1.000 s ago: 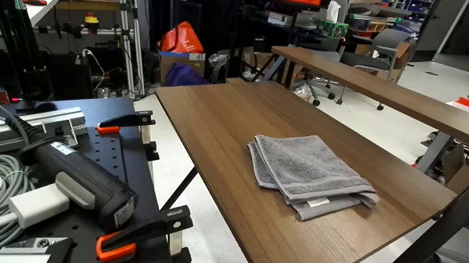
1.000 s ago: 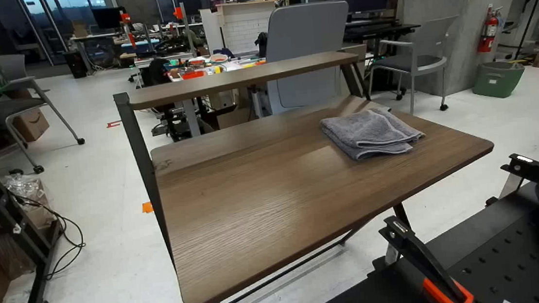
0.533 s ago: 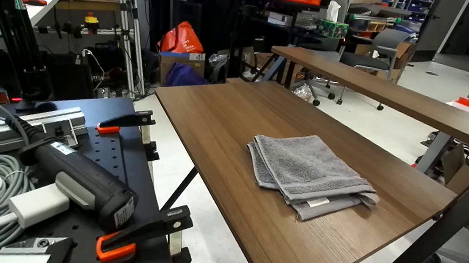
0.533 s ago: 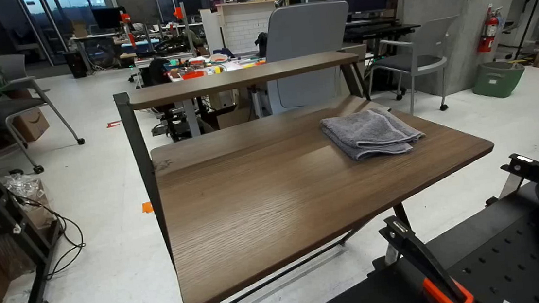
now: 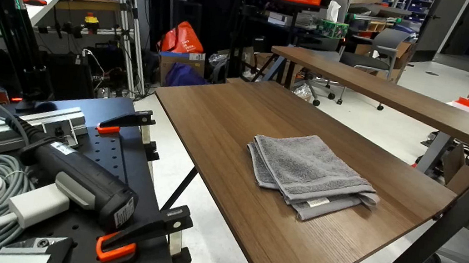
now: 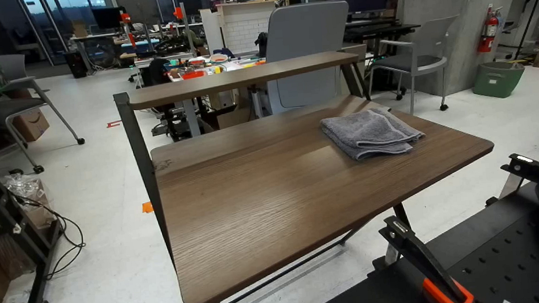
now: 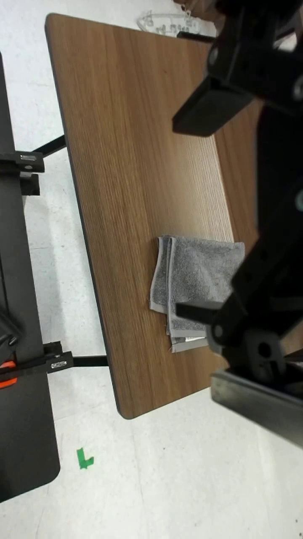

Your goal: Move the cloth

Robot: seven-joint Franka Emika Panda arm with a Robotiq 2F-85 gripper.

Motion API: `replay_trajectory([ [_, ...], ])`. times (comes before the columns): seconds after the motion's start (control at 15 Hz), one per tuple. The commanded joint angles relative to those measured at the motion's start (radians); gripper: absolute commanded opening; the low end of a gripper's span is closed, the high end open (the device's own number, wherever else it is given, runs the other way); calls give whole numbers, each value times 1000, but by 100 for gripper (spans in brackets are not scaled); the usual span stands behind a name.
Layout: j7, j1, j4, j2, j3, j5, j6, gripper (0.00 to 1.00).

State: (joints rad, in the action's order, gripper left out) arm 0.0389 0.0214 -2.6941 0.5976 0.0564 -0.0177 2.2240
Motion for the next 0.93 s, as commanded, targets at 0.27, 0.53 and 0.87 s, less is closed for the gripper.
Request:
replay_trajectory([
  [0.27, -16, -35, 284, -474, -15, 23, 87, 100],
  [0.53, -148, -32, 413, -674, -4, -31, 145, 100],
  [0.87, -283, -69, 547, -875, -21, -98, 162, 100],
])
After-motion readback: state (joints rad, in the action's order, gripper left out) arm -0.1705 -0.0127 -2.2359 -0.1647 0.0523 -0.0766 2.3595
